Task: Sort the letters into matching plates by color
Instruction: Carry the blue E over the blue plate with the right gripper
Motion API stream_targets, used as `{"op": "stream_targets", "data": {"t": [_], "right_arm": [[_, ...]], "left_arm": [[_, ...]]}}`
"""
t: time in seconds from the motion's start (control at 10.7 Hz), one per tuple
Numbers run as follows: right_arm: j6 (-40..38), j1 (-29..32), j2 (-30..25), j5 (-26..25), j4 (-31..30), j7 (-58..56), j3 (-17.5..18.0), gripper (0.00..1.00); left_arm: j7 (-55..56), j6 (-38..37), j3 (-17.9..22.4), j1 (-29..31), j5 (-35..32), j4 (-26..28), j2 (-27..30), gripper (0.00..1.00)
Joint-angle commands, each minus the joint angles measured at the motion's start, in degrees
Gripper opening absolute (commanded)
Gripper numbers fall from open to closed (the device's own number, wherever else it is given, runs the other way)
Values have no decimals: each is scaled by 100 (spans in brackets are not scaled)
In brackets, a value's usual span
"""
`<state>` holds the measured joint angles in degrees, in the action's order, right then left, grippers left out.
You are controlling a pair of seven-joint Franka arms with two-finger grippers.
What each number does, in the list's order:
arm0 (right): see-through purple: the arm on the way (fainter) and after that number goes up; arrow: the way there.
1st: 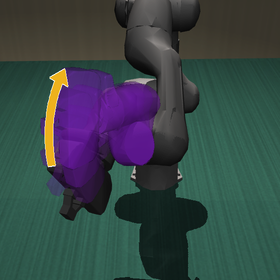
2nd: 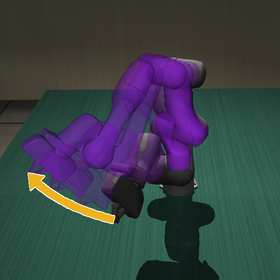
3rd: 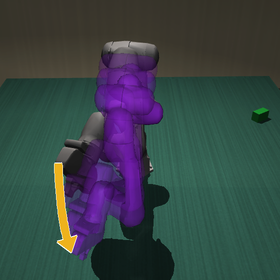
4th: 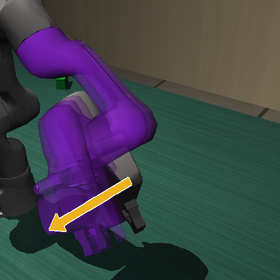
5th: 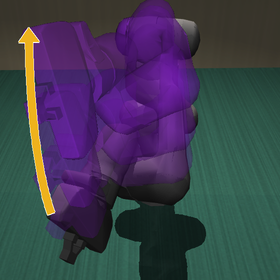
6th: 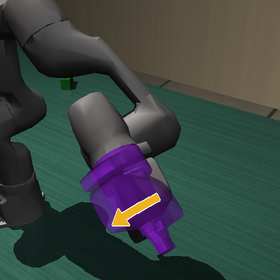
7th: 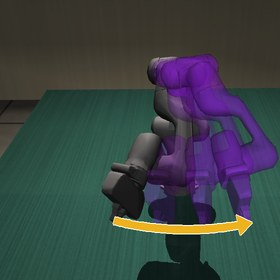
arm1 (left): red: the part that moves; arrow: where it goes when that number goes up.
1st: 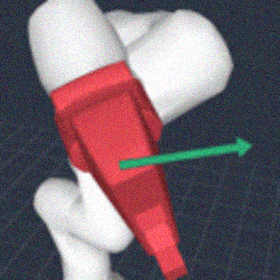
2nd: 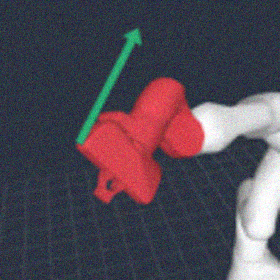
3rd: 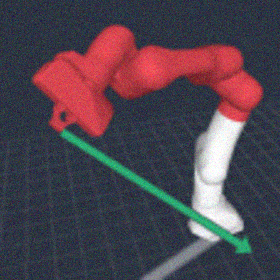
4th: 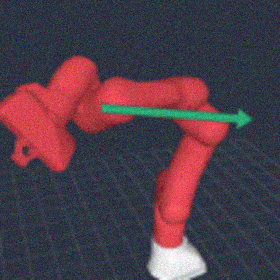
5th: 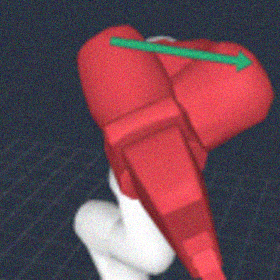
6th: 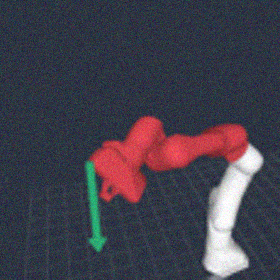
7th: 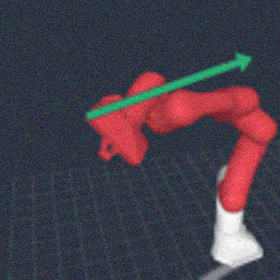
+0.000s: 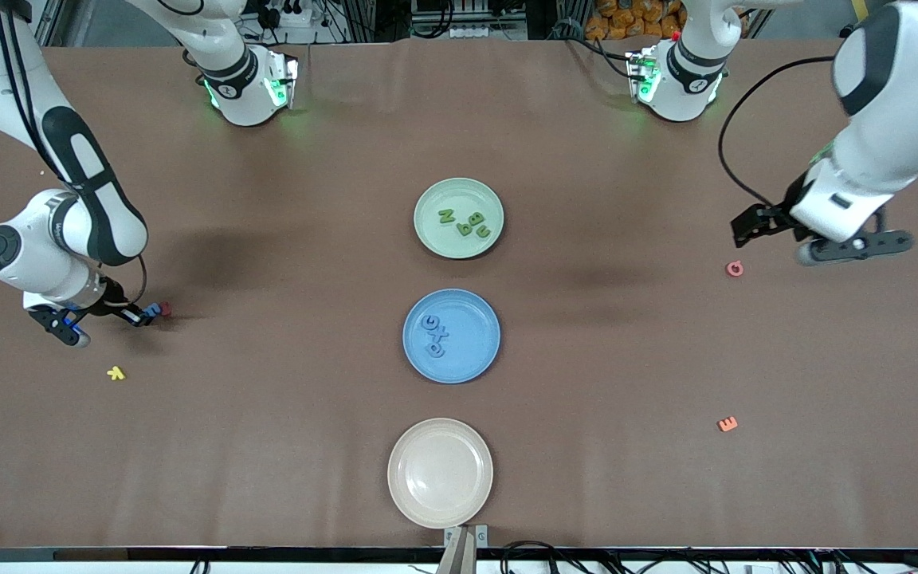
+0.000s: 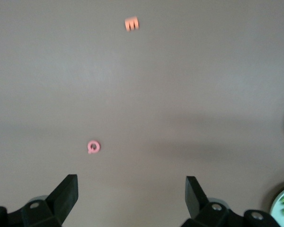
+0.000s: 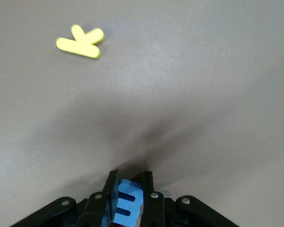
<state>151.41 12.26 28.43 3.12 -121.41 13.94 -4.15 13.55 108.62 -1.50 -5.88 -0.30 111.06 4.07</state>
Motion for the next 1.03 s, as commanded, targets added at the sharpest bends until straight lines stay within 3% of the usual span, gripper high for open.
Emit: {"op": "stream_targets", "data": {"t": [0.0,0.19,0.37,0.65,0.93], "right_arm": [[-426,128,58,-30,538,-1021,72,8],[-725,146,58,-57,881,-1681,63,7],[-1199,93,66,-109,1372,-2192,72,8],[-1324,-161,93,-119,1690,-2186,203,7],[-1324,-591,162,-39,1875,-1624,344,7]], "left_arm": [[-125,-278,18,104,171,-960,41,100],[-430,-805,9,70,92,-1542,-38,100],[-608,-1130,-17,78,144,-1710,-29,100],[-626,-1554,0,139,432,-2096,-196,100],[-748,-1572,35,166,487,-2150,-232,100]]}}
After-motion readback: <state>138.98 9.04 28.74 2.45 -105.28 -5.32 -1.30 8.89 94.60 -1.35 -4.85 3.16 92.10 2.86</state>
